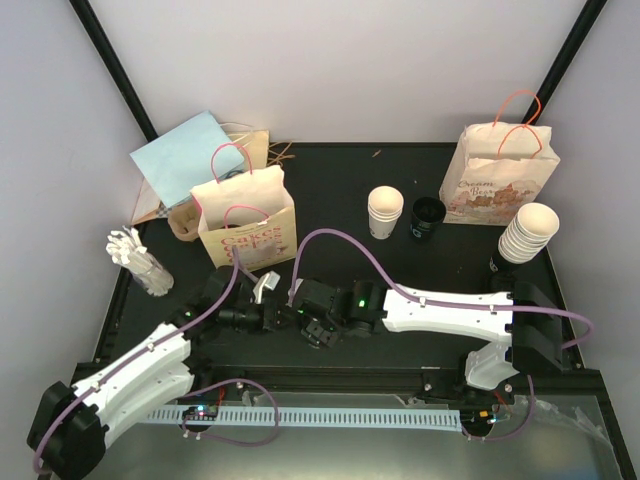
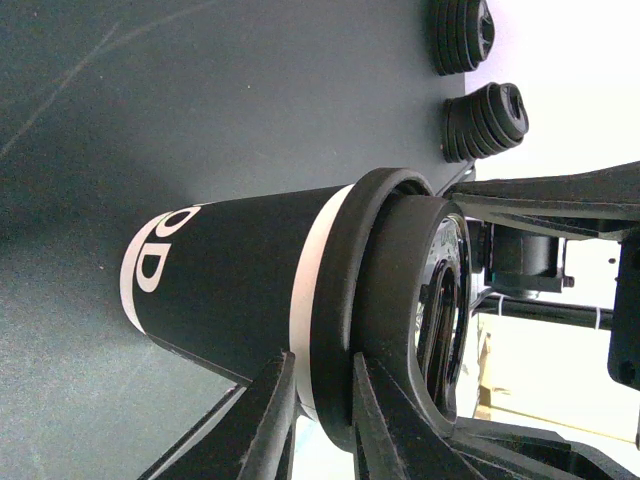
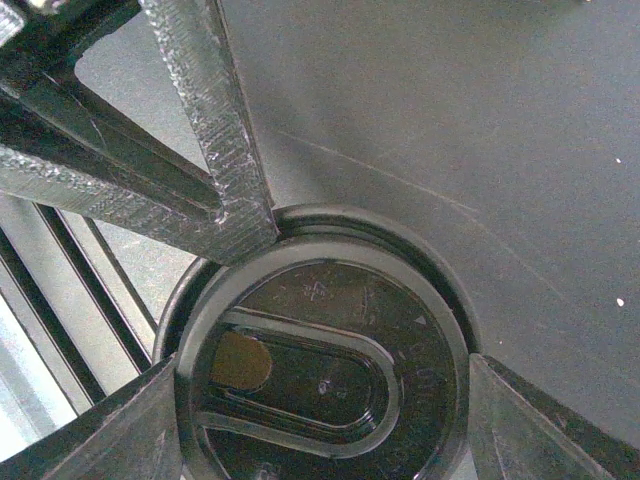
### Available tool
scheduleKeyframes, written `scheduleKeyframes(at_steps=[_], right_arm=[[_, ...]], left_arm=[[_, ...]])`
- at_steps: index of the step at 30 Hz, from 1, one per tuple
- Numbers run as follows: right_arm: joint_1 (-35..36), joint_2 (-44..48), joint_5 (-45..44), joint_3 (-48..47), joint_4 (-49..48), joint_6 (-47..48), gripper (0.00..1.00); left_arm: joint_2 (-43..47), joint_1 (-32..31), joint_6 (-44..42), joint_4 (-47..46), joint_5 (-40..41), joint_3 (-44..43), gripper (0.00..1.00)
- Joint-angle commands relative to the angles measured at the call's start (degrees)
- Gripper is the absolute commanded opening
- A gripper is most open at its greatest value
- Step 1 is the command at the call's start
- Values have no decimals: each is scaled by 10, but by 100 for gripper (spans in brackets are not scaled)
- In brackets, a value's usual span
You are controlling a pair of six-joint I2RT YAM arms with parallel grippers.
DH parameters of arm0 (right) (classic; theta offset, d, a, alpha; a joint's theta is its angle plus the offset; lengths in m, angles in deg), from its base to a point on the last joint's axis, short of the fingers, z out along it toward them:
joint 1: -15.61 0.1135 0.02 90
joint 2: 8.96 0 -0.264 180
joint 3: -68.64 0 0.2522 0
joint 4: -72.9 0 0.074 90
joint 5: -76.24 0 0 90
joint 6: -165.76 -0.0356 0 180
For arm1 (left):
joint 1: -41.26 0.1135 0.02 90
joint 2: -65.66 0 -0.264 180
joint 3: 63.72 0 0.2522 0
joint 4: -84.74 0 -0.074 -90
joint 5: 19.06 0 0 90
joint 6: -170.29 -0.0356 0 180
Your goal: Pack the takeout coffee
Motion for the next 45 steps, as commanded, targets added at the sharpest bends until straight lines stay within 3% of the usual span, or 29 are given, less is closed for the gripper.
scheduleKeyframes(at_steps=[1, 15, 23, 33, 45], right_arm=[[-2, -54, 41, 37, 64, 8, 72], [1, -55, 2, 108, 13, -34, 68], [4, -57, 1, 140, -15, -54, 67], [4, -54, 7, 128, -17, -68, 67], [4, -44, 3, 120, 0, -58, 68]], left_arm=[[-36, -13, -18, 65, 70, 22, 17], [1, -18, -8, 83, 63, -11, 20], [39, -18, 21, 71, 7, -9, 38], [93, -44, 78, 43, -41, 22, 39], [89, -51, 117, -31, 3, 49, 40]])
